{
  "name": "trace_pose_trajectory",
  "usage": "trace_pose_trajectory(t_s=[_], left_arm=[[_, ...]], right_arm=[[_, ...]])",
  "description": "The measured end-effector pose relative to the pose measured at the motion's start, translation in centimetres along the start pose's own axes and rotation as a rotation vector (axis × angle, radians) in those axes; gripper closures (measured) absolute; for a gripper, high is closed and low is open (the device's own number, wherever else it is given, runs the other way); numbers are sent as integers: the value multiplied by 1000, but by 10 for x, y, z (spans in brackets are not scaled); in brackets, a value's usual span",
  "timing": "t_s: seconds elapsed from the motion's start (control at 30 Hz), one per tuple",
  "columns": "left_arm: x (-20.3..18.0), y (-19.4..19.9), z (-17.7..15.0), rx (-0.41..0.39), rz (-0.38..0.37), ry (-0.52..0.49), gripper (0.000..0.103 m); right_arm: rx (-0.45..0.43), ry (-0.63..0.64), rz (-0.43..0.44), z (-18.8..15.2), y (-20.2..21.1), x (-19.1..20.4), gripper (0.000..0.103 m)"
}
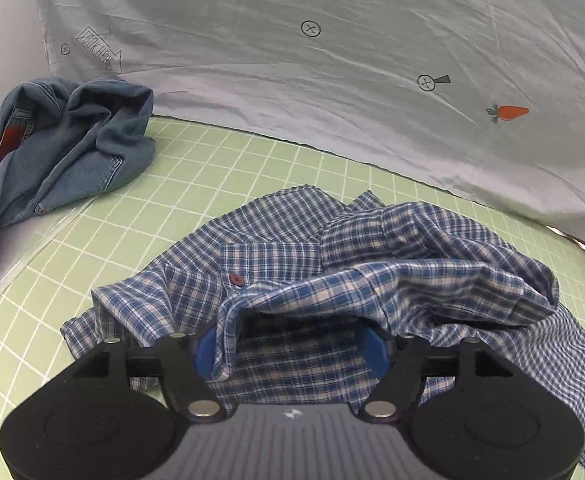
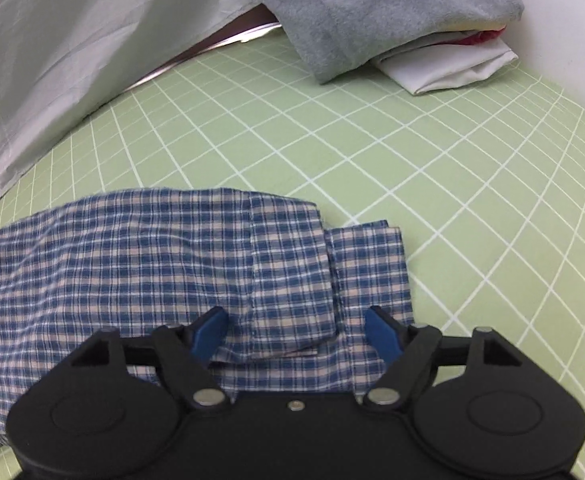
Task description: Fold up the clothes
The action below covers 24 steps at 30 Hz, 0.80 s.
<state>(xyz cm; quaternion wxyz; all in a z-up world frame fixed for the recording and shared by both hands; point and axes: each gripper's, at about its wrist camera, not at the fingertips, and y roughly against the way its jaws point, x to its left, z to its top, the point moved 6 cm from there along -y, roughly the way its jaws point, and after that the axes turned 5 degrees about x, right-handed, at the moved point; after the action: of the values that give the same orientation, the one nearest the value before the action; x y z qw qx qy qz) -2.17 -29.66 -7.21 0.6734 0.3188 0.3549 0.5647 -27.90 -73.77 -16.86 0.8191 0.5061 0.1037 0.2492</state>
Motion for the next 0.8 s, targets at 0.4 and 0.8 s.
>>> trace_pose_trajectory(t_s=[0.4, 0.8], left_arm=[[5, 33, -27, -25, 34, 9, 31], [-8, 47, -43, -47, -20, -35, 31]], right_arm=[[-170, 195, 123, 5, 58, 24, 95], [-288, 76, 332, 14, 132, 18, 95]])
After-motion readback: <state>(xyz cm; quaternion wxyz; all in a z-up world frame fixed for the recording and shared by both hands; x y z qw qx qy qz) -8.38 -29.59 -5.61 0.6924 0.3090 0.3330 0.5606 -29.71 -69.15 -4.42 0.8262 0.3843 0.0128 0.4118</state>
